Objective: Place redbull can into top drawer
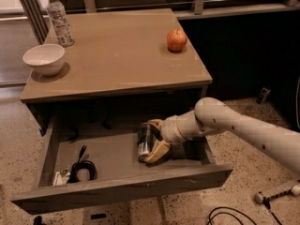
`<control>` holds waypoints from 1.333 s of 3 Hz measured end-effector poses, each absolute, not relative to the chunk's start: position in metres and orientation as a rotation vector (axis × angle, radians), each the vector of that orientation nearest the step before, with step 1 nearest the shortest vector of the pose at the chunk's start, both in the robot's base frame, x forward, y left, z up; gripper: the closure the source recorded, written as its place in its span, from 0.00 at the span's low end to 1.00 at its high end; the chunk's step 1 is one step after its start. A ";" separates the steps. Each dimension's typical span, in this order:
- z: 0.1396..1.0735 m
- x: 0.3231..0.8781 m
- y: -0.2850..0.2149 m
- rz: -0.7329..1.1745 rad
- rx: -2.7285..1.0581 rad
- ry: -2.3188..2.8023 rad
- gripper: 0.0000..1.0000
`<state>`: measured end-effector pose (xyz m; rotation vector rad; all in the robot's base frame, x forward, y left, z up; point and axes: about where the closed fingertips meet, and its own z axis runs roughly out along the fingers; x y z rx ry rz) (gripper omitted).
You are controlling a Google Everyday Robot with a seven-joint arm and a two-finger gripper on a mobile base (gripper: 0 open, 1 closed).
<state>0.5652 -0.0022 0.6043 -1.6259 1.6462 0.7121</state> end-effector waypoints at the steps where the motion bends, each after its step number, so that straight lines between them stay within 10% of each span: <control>1: 0.604 0.565 -0.002 0.712 -1.626 1.646 0.27; 2: 0.604 0.565 -0.002 0.712 -1.626 1.646 0.03; 4: 0.604 0.565 -0.002 0.712 -1.626 1.646 0.00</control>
Offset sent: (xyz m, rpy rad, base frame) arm 0.0000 0.0000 0.0000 0.0000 0.0000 0.0000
